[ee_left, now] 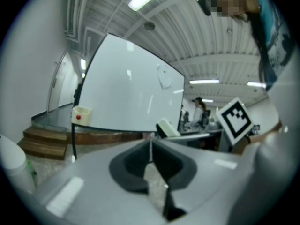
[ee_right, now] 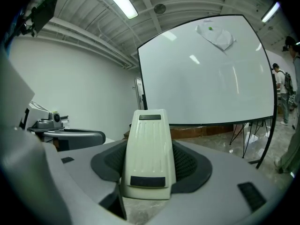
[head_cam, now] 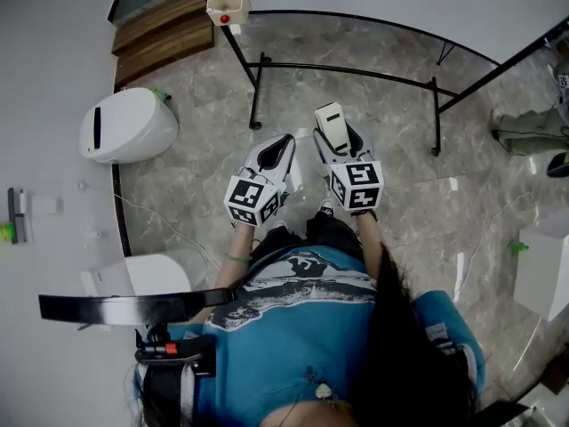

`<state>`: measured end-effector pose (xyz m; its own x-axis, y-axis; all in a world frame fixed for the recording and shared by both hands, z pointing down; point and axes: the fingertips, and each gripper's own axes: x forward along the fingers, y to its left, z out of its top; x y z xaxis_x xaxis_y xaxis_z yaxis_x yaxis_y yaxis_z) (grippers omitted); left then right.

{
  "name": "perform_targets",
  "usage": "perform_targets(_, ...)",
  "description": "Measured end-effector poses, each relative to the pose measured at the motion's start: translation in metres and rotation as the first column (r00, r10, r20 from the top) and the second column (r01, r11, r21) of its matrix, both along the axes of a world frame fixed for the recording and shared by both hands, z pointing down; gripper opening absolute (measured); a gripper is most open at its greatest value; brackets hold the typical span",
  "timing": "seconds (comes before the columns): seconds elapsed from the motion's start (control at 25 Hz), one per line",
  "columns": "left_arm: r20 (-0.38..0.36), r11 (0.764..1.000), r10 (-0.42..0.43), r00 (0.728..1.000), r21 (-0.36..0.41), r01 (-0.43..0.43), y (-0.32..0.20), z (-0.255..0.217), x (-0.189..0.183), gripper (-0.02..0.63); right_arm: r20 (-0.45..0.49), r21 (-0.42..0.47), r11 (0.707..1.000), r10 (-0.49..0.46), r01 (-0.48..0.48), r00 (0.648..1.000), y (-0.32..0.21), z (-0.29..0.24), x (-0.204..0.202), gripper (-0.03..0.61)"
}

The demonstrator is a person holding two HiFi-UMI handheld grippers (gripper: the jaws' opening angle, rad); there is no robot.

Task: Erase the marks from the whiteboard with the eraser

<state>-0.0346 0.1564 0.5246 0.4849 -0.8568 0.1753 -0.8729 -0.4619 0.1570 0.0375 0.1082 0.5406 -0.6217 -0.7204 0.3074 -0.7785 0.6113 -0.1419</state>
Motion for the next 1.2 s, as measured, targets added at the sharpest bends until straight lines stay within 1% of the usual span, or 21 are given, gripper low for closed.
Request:
perform_targets(0.16,-0.006,1.0,0.008,1.0,0.0,-0.008,0.018,0.009,-0.024,0.005,0.0,-0.015,1.0,0.013,-0.013,1.0,0.022,0.009,-0.022,0.264)
perform_targets(0.36,-0.028,0.998,0.061,0.998,0.008,-0.061,0.056,0.007,-0.063,0.005,0.005,-0.036,0.998,0.058,-0.058,0.998,0.069,0.011,-0.062,0.264)
perform_targets(0.48,-0.028,0.995,0.096,0.995,0.004,-0.096,0.08,0.01,-0.076,0.005,-0.002,-0.042,0.996,0.079,-0.079,0.997,0.098,0.014,-0.077,0.264)
perform_targets(0.64,-0.035,0.993,0.117,0.993,0.003,-0.117,0.1,0.014,-0.096,0.005,-0.013,-0.044,0.995,0.091,-0.092,0.996,0.125,0.019,-0.096,0.264)
perform_targets(0.92,-0.049,0.99,0.141,0.989,0.017,-0.14,0.123,0.016,-0.109,0.005,-0.032,-0.049,0.993,0.102,-0.103,0.994,0.151,0.025,-0.108,0.264)
perform_targets(1.2,-0.077,0.992,0.121,0.99,0.04,-0.118,0.135,0.012,-0.126,0.005,-0.06,-0.039,0.997,0.071,-0.074,0.996,0.164,0.026,-0.126,0.264)
